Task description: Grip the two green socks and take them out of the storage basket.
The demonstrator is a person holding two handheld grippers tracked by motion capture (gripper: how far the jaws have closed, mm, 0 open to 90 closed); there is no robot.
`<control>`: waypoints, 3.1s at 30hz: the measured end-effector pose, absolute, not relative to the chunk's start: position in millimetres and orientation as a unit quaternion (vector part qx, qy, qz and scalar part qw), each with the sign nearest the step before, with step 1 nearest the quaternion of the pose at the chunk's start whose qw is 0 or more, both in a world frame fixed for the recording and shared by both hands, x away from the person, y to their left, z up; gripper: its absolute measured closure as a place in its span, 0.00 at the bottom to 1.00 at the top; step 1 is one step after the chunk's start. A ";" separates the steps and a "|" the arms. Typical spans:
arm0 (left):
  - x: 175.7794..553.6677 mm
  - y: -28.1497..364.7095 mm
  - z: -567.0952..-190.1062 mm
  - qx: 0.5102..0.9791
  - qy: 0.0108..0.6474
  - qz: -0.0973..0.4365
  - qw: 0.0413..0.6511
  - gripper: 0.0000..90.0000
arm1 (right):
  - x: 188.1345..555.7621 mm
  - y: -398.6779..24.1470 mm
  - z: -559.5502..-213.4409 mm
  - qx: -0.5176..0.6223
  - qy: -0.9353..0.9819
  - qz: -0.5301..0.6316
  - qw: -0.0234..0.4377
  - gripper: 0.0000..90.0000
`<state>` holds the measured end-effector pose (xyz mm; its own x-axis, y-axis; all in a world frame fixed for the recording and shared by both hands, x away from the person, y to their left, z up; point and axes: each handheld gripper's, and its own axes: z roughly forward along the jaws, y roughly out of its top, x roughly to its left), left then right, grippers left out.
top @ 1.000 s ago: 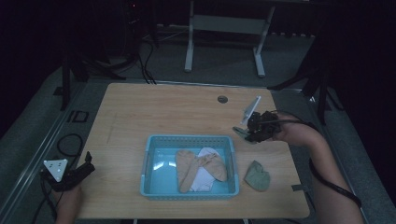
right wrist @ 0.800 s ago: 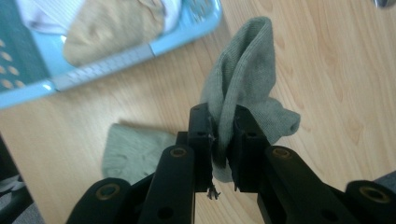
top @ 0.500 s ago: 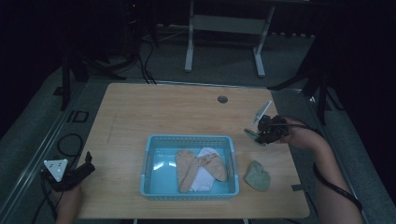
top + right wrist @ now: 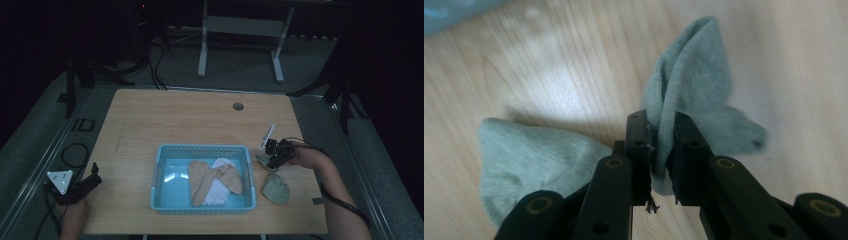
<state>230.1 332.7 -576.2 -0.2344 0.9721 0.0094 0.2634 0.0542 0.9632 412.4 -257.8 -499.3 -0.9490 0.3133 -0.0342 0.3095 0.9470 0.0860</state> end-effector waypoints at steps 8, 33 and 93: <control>230.6 332.4 -576.3 0.496 0.624 0.477 0.370 0.00 | 412.8 -255.6 -513.8 0.163 0.986 0.035 0.002 0.79; 230.8 332.2 -576.4 0.496 0.625 0.477 0.370 0.00 | 405.7 -286.2 -465.0 0.263 0.950 0.155 0.062 0.18; 230.2 332.5 -576.4 0.495 0.624 0.477 0.371 0.00 | 284.8 -407.8 -551.3 0.562 0.649 0.383 0.342 0.12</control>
